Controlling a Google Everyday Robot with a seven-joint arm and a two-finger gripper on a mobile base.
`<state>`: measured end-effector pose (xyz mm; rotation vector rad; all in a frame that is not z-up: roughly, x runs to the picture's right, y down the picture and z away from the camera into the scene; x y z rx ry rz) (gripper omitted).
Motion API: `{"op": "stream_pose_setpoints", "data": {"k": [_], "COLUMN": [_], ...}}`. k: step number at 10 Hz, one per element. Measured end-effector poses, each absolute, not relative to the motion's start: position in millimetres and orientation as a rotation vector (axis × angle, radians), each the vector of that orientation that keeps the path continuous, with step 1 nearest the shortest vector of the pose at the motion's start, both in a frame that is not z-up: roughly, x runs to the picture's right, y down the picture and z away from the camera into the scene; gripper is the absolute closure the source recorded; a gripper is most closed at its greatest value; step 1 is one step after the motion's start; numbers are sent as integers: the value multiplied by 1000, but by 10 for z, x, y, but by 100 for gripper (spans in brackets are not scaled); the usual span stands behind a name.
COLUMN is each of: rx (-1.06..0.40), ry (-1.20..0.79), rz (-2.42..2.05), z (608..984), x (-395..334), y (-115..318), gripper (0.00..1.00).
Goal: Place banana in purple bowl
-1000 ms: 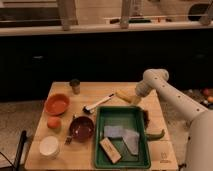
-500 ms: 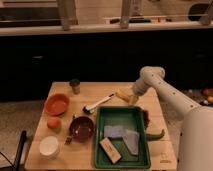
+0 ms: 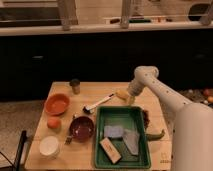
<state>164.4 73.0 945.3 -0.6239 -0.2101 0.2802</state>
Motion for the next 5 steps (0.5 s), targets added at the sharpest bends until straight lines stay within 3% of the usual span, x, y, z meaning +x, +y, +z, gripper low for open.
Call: {"op": "stream_pose_setpoints", "data": {"k": [2,5], "rx": [-617,-615], "ry": [-211,-222], "rz": [289,311], "z": [9531,9611], "x": [1597,1602], "y": [744,755], "gripper": [30,59]}}
